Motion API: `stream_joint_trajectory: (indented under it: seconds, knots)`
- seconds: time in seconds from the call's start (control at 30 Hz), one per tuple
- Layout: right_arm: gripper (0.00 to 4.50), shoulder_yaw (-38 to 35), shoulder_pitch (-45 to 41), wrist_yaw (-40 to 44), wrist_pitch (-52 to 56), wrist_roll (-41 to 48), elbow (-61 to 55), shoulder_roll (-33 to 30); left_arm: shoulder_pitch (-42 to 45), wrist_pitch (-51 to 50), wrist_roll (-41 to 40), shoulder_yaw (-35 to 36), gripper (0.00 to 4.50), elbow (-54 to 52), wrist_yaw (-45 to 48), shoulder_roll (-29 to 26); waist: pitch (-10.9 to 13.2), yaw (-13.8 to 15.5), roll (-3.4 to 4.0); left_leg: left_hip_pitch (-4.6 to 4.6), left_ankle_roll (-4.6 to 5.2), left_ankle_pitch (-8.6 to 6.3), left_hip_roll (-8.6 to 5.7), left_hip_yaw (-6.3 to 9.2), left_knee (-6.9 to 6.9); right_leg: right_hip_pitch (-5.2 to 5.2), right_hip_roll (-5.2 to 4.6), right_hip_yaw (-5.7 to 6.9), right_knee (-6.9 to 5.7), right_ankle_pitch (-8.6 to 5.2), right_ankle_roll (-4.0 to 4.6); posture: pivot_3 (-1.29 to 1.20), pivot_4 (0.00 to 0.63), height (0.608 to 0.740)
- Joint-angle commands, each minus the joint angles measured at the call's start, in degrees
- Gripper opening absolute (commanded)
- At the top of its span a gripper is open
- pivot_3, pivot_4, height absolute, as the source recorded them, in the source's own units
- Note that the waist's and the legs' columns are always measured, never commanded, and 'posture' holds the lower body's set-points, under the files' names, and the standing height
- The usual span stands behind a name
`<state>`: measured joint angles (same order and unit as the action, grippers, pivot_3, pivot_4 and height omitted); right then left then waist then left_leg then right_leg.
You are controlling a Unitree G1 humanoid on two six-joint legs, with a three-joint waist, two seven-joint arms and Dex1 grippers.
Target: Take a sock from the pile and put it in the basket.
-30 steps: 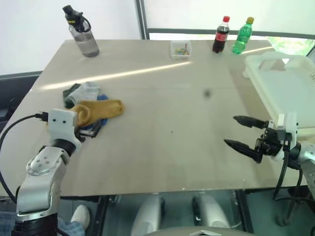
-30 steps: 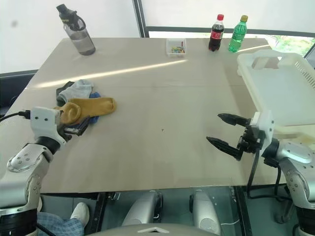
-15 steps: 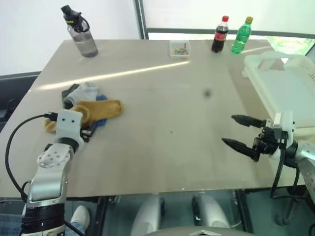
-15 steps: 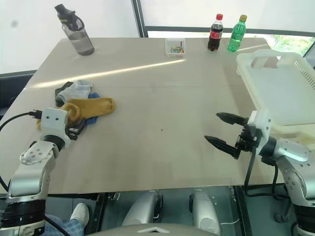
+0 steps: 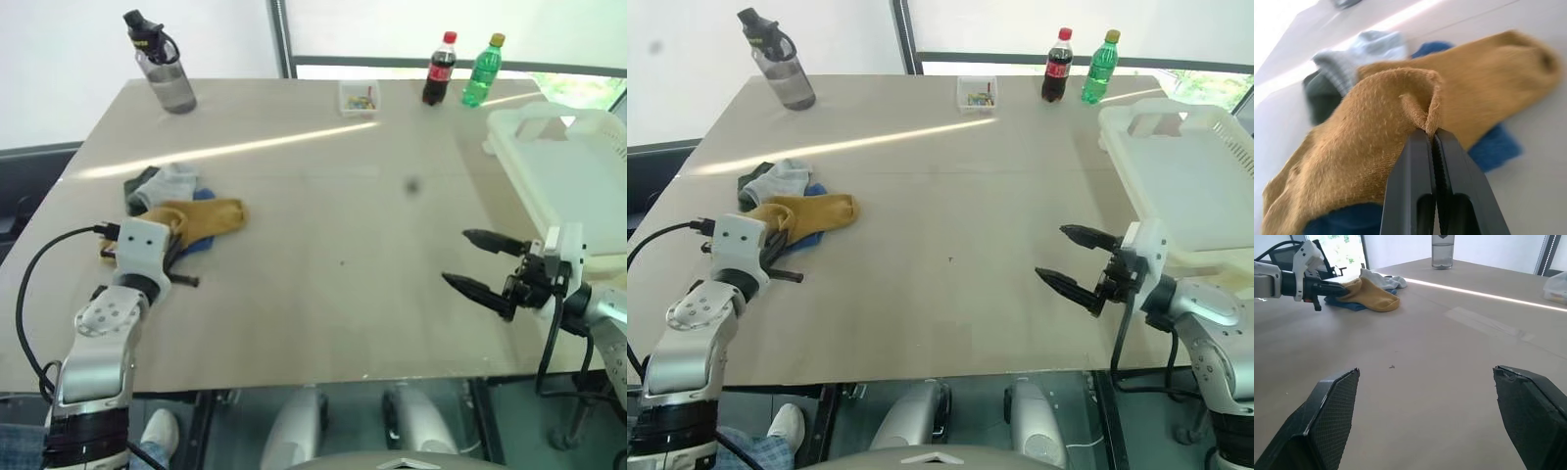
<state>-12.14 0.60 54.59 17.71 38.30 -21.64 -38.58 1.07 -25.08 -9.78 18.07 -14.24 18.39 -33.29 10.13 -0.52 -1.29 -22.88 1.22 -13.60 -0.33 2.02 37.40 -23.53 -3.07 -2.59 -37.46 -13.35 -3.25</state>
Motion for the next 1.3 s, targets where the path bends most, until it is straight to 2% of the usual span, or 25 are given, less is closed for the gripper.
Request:
stream_joint_trajectory:
  seconds: [0.03,0.3,0.5,0.67,0.8,0.93,1.07,1.3]
  knots:
    - [4.5,-1.3,-0.1,-0.1,-1.2,-0.1,-0.8,0.3,-2.1,-2.0,-2.8,-2.8,0.09,-7.8,3.1,0.9,0.0,0.0,0.0,0.0,0.0,0.0,0.0,0.0,0.0,0.0,-0.01,0.0,0.0,0.0,0.0,0.0,0.15,0.74]
    - [4.5,-0.6,-1.0,-0.7,-1.3,-0.6,-0.4,1.1,-2.7,-10.6,-6.0,-14.7,0.09,-13.1,6.3,5.0,0.0,0.0,0.01,0.02,0.0,0.0,-0.02,-0.01,0.01,0.0,0.08,-0.01,-0.06,0.0,0.0,0.0,0.15,0.74]
    - [4.5,0.2,-1.6,-1.0,-1.1,-1.1,-0.4,1.9,4.8,-17.0,-9.2,-22.7,0.09,-9.7,6.4,12.8,0.0,0.2,0.03,0.04,0.01,0.01,-0.09,-0.02,0.09,0.02,0.11,-0.02,-0.14,0.0,-0.02,0.0,0.15,0.74]
    - [4.5,0.4,-2.2,-1.4,-1.0,-1.4,-0.5,2.2,7.7,-29.3,-18.3,-25.7,0.09,-10.4,7.6,20.4,0.0,0.0,0.03,0.03,0.01,0.01,-0.11,0.0,0.12,0.02,0.13,-0.02,-0.19,0.0,-0.03,0.0,0.15,0.74]
    - [4.5,0.1,-2.3,-1.7,-0.8,-1.3,-0.7,2.2,8.0,-37.9,-24.3,-23.5,0.09,-11.6,6.1,23.0,0.0,-0.3,0.03,0.06,0.01,0.01,-0.07,0.02,0.11,0.01,0.19,-0.03,-0.24,0.0,-0.02,0.0,0.15,0.74]
    - [4.5,0.2,-1.8,-2.3,-1.0,-1.5,-1.2,2.6,10.8,-49.0,-33.1,-14.5,0.09,-9.7,1.0,30.9,0.0,-0.2,0.03,0.06,0.01,0.01,-0.09,0.01,0.18,0.03,0.22,-0.05,-0.24,-0.01,-0.03,0.0,0.15,0.74]
    - [4.5,0.5,-2.0,-3.2,-1.0,-1.7,-1.6,3.3,14.5,-57.5,-37.4,-7.0,0.09,-7.0,-4.9,39.5,0.0,-0.1,0.01,0.0,0.01,0.01,-0.1,0.03,0.27,0.03,0.22,-0.03,-0.23,-0.01,-0.04,0.0,0.15,0.74]
    - [4.5,0.6,-1.7,-3.9,-1.0,-1.7,-2.1,3.6,19.4,-62.1,-39.8,-5.1,0.09,-2.9,-7.0,43.9,0.0,-0.1,0.01,-0.01,0.01,0.01,-0.26,0.03,0.28,0.03,0.27,-0.04,-0.25,-0.01,-0.04,0.0,0.15,0.74]
